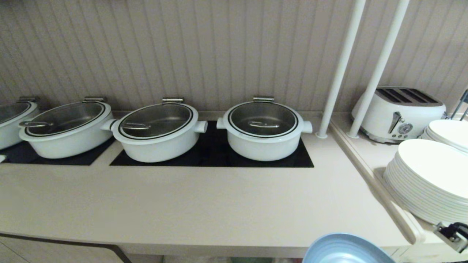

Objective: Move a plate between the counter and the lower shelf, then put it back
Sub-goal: Put the plate

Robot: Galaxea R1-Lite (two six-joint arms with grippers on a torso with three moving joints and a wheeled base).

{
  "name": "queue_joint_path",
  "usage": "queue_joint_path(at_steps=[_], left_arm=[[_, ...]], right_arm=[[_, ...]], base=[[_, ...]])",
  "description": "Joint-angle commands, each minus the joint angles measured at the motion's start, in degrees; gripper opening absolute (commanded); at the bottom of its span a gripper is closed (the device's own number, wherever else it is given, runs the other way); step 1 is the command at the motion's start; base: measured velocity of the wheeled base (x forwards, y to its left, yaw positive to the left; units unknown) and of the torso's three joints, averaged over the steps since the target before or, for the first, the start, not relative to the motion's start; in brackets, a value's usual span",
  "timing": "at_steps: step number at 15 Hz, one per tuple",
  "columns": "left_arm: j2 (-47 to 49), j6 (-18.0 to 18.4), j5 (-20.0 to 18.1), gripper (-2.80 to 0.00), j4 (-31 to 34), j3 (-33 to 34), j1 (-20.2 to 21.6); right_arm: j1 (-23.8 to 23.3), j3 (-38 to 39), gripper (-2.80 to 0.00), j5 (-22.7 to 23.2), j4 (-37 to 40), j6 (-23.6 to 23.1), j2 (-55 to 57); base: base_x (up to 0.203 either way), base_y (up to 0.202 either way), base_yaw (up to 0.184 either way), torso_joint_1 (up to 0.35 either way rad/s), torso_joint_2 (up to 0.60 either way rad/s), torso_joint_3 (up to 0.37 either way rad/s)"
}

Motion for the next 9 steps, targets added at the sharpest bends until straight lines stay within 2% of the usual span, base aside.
queue_joint_path(at_steps=[1, 5, 9], left_arm=[[-0.02, -0.06, 0.04, -2.8, 0.0, -0.04, 0.0], [-0.02, -0.06, 0.04, -2.8, 0.0, -0.04, 0.0], [-0.02, -0.06, 0.04, -2.8, 0.0, 0.03, 0.0]], right_arm=[[-0.01, 0.02, -2.8, 0.11, 0.01, 0.18, 0.35], [0.01, -0.49, -2.8, 0.11, -0.11, 0.29, 1.7], [0.0, -5.09, -2.8, 0.34, 0.22, 0.62, 5.81]], base=[[0.0, 0.0, 0.0, 0.0, 0.0, 0.0], [0.0, 0.0, 0.0, 0.0, 0.0, 0.0], [0.0, 0.0, 0.0, 0.0, 0.0, 0.0]])
